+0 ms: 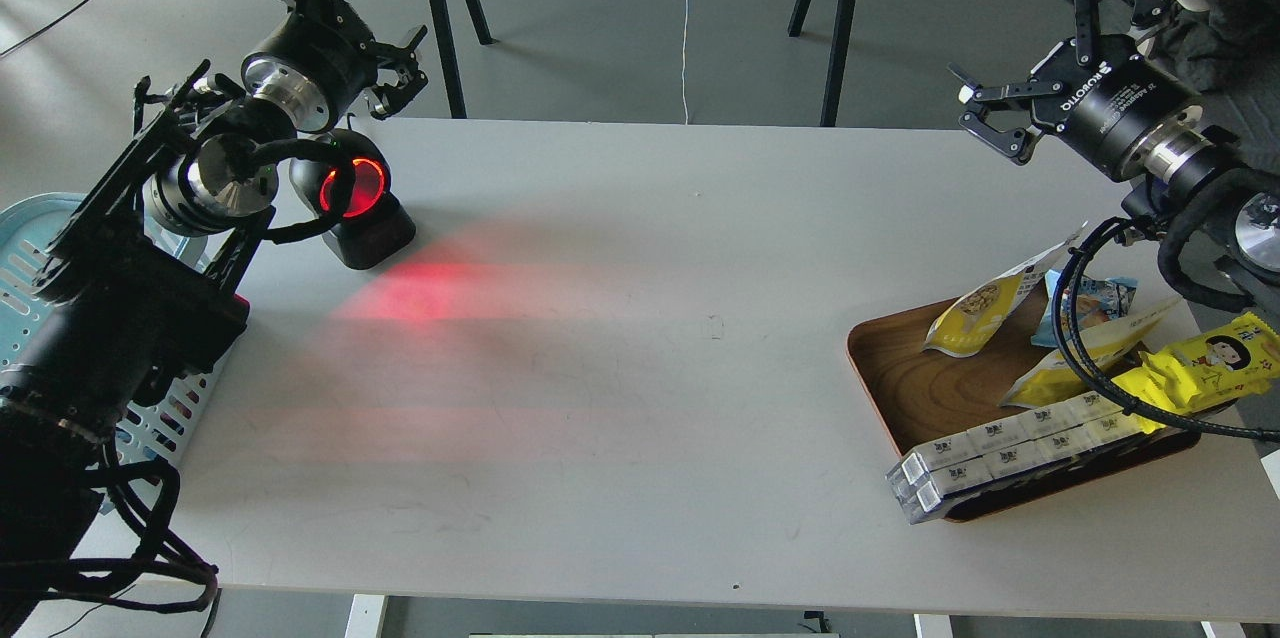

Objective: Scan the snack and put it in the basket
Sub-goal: 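Move the right gripper over the yellow snack packets on the wooden tray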

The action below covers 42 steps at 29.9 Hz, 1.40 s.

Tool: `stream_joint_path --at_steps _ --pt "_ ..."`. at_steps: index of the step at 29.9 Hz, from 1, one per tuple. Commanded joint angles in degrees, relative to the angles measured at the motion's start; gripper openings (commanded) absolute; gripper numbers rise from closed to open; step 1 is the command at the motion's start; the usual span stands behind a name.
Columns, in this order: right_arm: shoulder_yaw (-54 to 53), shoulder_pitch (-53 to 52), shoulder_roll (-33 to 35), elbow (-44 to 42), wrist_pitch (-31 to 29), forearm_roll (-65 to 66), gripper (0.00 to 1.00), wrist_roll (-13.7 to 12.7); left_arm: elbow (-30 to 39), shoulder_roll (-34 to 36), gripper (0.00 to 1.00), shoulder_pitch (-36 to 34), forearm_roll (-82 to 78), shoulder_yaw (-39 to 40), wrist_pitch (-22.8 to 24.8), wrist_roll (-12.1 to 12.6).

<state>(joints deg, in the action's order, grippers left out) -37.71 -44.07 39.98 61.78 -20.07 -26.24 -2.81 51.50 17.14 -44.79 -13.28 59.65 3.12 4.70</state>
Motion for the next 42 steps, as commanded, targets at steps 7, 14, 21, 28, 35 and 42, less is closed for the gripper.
stream_joint_path --at_steps 7,14,21,28,35,42 --pt "0.00 0.13 -0.07 -0.17 -0.32 0.04 0.99 0.09 -0.09 0.00 1.00 -0.21 -0.61 0.12 0.31 -0.31" --pt "0.26 0.12 0.19 -0.35 0.03 0.04 0.99 0.09 -0.09 0.44 1.00 -0.30 -0.35 1.08 0.48 -0.31" --pt "1.23 -0.05 0.72 0.27 1.08 0.13 0.99 -0.09 -0.09 0.70 1.00 -0.39 -0.35 2.41 0.92 -0.31" --pt "4.56 -2.68 6.15 3.25 1.00 0.40 0.99 -0.26 0.35 1.50 1.00 -0.48 -0.26 2.49 1.10 -0.31" --pt "23.78 -18.31 11.87 4.92 1.08 0.22 0.99 -0.26 0.70 1.58 1.00 -0.48 -0.26 2.58 1.01 -0.31" --pt "51.03 -39.31 13.81 9.23 3.45 4.08 0.99 -0.79 0.79 1.94 1.00 -0.65 -0.26 4.34 0.92 -0.31"
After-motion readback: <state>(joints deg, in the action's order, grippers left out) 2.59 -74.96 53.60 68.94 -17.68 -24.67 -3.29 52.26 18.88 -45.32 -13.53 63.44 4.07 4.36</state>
